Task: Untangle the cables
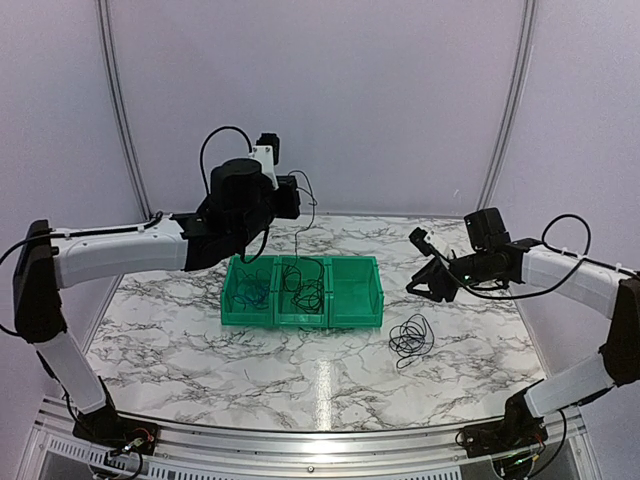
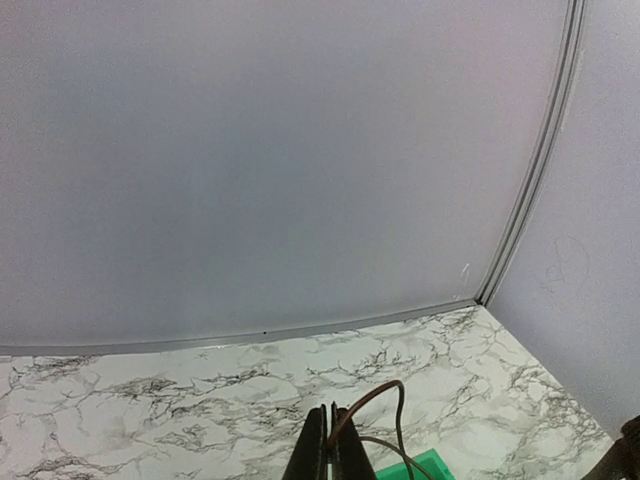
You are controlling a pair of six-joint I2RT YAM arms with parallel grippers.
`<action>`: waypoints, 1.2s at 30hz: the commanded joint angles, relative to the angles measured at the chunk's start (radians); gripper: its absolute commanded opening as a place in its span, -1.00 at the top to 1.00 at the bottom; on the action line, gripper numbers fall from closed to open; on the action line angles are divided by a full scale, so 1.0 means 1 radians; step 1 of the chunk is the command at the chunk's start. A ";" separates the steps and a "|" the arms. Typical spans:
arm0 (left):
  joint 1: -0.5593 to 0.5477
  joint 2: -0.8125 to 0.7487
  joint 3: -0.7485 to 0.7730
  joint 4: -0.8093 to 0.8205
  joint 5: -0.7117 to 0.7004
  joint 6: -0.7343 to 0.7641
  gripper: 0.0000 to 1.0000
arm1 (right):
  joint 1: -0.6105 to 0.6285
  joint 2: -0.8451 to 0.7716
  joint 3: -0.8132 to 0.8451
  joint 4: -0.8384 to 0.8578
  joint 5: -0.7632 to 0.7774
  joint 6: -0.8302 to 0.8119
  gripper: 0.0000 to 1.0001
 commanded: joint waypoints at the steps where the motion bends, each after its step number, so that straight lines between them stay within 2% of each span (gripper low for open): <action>1: 0.011 0.072 -0.022 0.004 -0.001 -0.016 1.00 | -0.022 -0.032 0.005 0.049 -0.004 -0.015 0.21; 7: 0.011 0.160 -0.042 0.006 0.036 -0.096 1.00 | -0.032 -0.032 -0.010 0.056 -0.004 -0.029 0.21; 12: 0.011 0.175 -0.096 0.001 0.021 -0.148 1.00 | -0.033 -0.030 -0.008 0.052 -0.003 -0.038 0.21; 19: 0.011 0.209 -0.125 -0.090 0.055 -0.217 1.00 | -0.034 -0.025 -0.008 0.047 -0.010 -0.049 0.21; 24: 0.011 0.260 -0.099 -0.162 0.084 -0.276 1.00 | -0.032 -0.023 -0.008 0.040 -0.012 -0.055 0.21; 29: 0.011 0.298 -0.037 -0.291 0.049 -0.286 1.00 | -0.033 -0.023 -0.010 0.036 -0.015 -0.059 0.20; 36: 0.011 0.312 -0.012 -0.366 0.023 -0.287 1.00 | -0.032 -0.013 -0.007 0.029 -0.027 -0.066 0.20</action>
